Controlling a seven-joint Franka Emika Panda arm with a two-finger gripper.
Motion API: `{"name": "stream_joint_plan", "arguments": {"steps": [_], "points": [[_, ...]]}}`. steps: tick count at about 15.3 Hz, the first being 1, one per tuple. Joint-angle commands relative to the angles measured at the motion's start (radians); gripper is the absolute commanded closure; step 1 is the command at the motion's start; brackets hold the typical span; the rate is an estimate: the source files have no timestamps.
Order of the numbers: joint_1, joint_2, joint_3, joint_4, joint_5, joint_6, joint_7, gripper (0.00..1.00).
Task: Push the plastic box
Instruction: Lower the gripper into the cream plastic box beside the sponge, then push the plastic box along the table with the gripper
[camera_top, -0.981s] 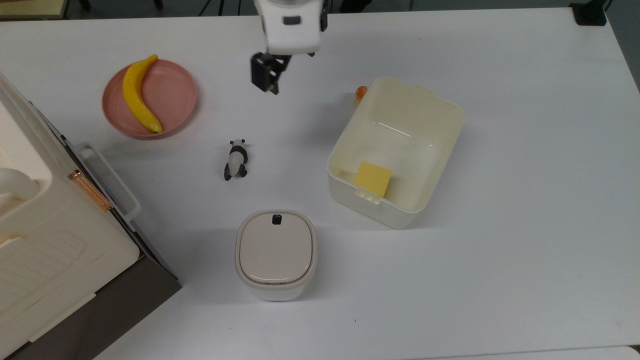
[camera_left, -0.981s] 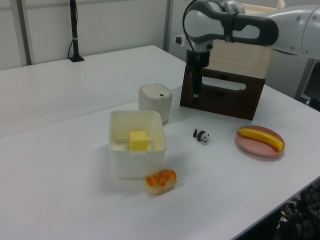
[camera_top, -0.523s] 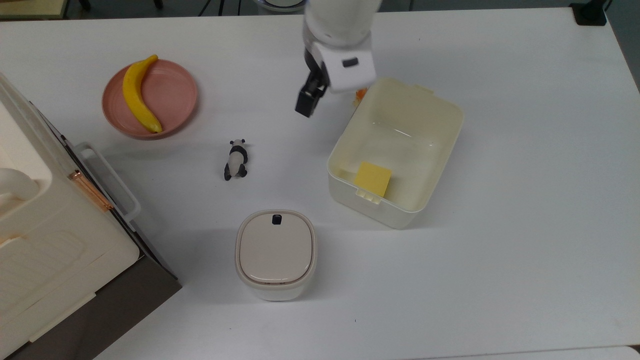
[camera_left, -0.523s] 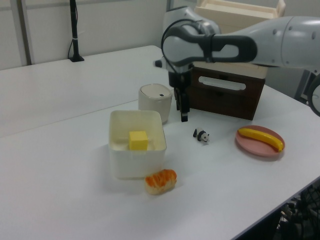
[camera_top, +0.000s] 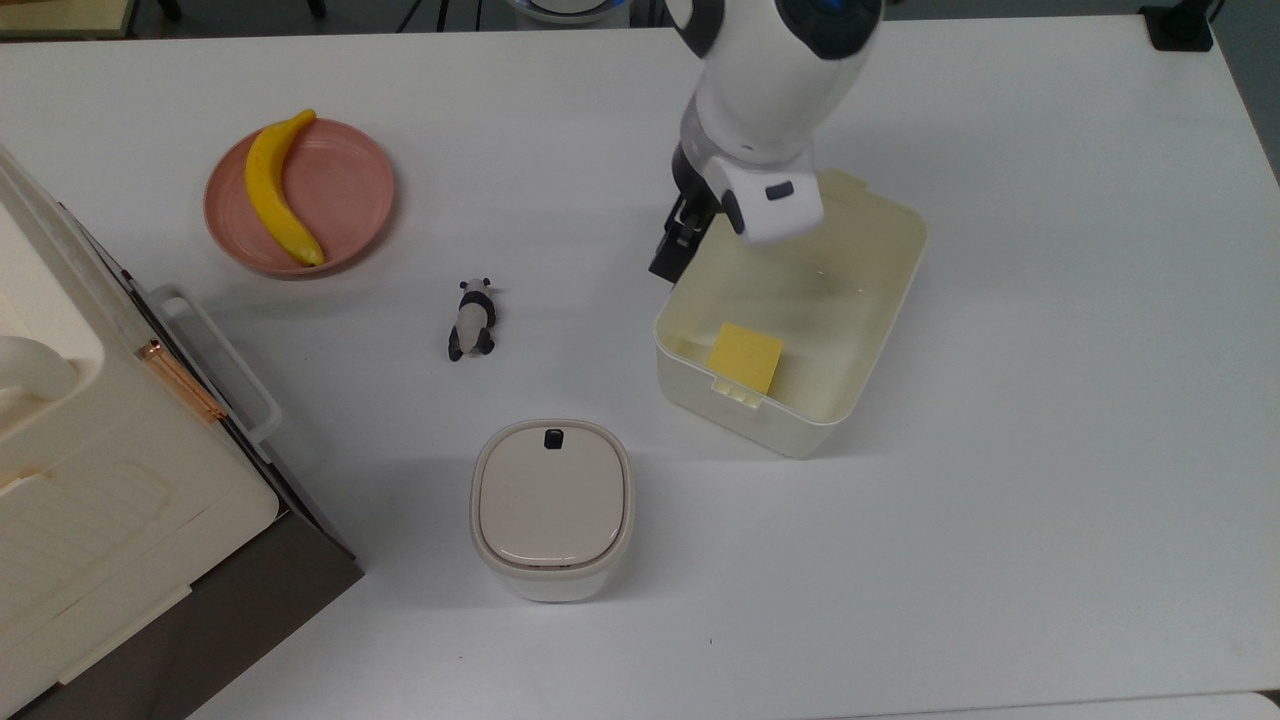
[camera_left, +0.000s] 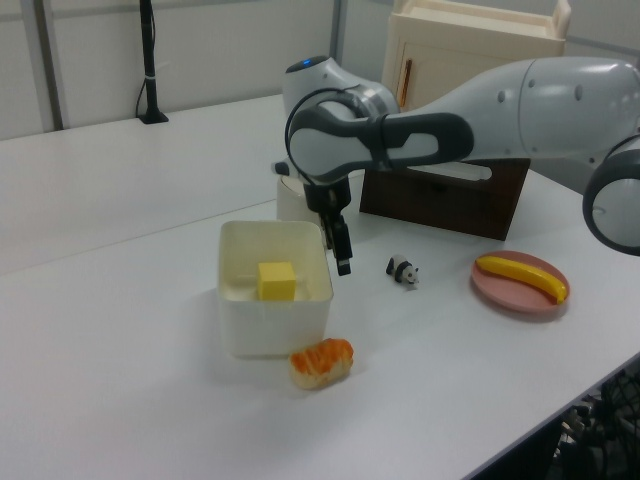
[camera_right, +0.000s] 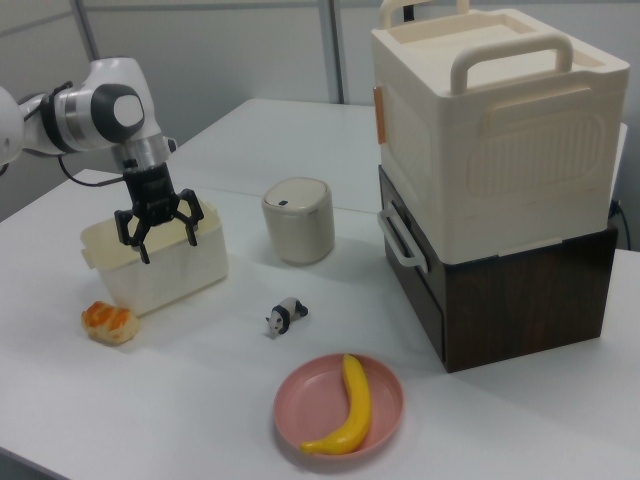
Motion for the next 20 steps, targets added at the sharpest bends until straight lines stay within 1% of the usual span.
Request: {"name": "stream_joint_plan", "arguments": {"steps": [1,3,6,8,11,14,16,20], "points": [[0.019,0.017,-0.006,-0.007,-0.022,0.048,0.069,0.00],[0.043,0.032,-0.006,-0.003,-0.021,0.059,0.118,0.00],[0.050,0.040,-0.006,-0.001,-0.005,0.094,0.184,0.00],[0.054,0.049,-0.004,0.005,0.002,0.099,0.262,0.00],[0.066,0.068,0.003,0.033,0.051,0.099,0.368,0.00],[0.080,0.071,0.010,0.043,0.058,0.134,0.434,0.00],[0.091,0.077,0.010,0.050,0.055,0.168,0.466,0.00],[0.094,0.110,0.008,0.088,0.042,0.203,0.457,0.00]]}}
